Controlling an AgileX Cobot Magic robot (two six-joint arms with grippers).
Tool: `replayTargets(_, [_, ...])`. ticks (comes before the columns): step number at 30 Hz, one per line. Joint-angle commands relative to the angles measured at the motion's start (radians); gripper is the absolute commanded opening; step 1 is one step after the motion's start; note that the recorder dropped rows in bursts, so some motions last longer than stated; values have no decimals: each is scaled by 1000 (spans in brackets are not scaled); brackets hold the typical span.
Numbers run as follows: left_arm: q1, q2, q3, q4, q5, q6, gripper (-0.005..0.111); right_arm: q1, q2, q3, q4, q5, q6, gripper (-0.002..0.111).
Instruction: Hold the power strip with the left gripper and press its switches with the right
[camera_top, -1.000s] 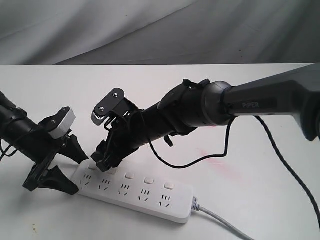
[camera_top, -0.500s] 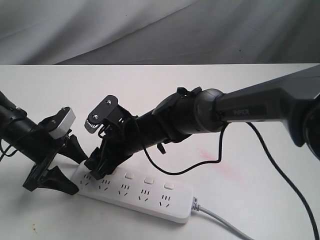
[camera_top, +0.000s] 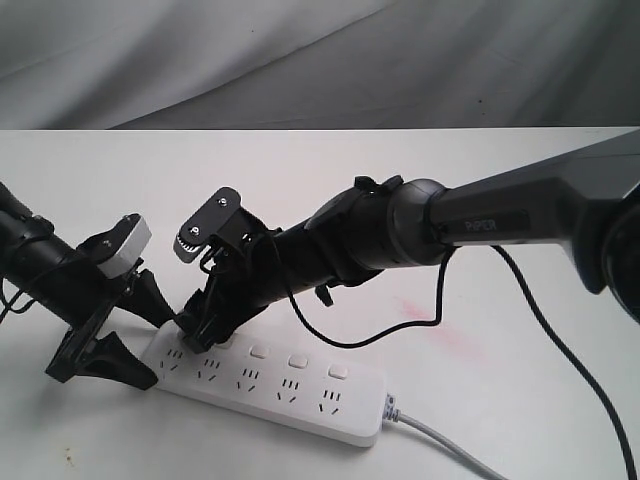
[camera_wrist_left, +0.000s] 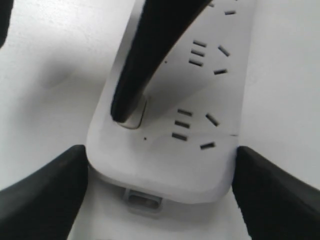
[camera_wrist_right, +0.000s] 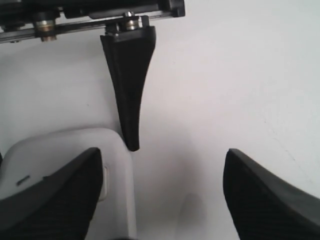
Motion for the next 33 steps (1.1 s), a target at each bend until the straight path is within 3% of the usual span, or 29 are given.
replayTargets(1, [-4, 10, 12, 42, -47, -15, 64, 4, 7, -6, 1, 5, -9, 63])
replayTargets(16, [-4, 10, 12, 42, -47, -15, 64, 4, 46, -1, -69, 12, 22, 63])
replayTargets(23, [-4, 10, 12, 42, -47, -15, 64, 4, 46, -1, -242, -28, 149, 63])
replayTargets(33, [-4, 10, 12, 42, -47, -15, 64, 6, 72, -1, -220, -36, 151, 63])
